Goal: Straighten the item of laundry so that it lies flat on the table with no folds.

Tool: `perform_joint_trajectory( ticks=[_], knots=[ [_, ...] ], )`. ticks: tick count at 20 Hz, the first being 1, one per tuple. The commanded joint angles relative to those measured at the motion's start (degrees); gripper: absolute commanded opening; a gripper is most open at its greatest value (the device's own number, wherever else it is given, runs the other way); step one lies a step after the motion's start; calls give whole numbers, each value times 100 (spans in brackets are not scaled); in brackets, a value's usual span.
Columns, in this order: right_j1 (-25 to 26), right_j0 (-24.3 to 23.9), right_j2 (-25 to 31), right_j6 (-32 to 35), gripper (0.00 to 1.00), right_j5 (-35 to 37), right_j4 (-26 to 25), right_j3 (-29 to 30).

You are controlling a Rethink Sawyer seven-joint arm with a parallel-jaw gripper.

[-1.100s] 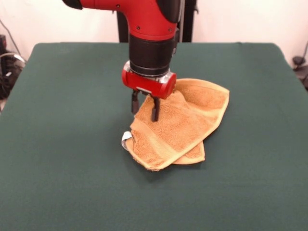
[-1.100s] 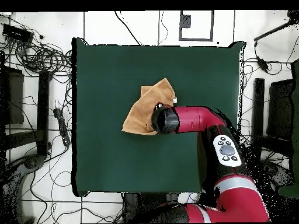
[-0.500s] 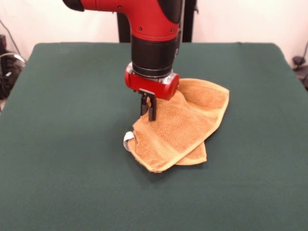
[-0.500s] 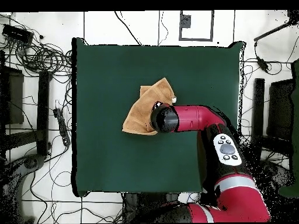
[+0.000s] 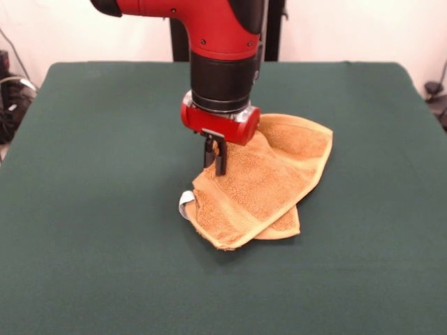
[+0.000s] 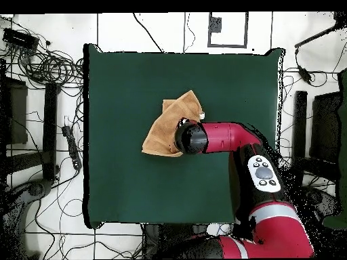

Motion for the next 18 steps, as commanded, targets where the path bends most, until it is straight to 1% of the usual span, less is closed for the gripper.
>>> perform_joint_trajectory(
  ticks=[1,2,7,11,15,18],
  knots=[
    [398,123,611,-849,0,449,-216,102],
    [434,112,642,-918,0,562,-188,-12],
    [419,78,701,-1072,0,840,-133,-157],
    [403,7,834,-1315,0,1259,-52,-387],
    [362,-34,947,-1528,0,1598,-59,-554],
    [343,-67,1027,-1603,0,1726,-89,-626]
  ],
)
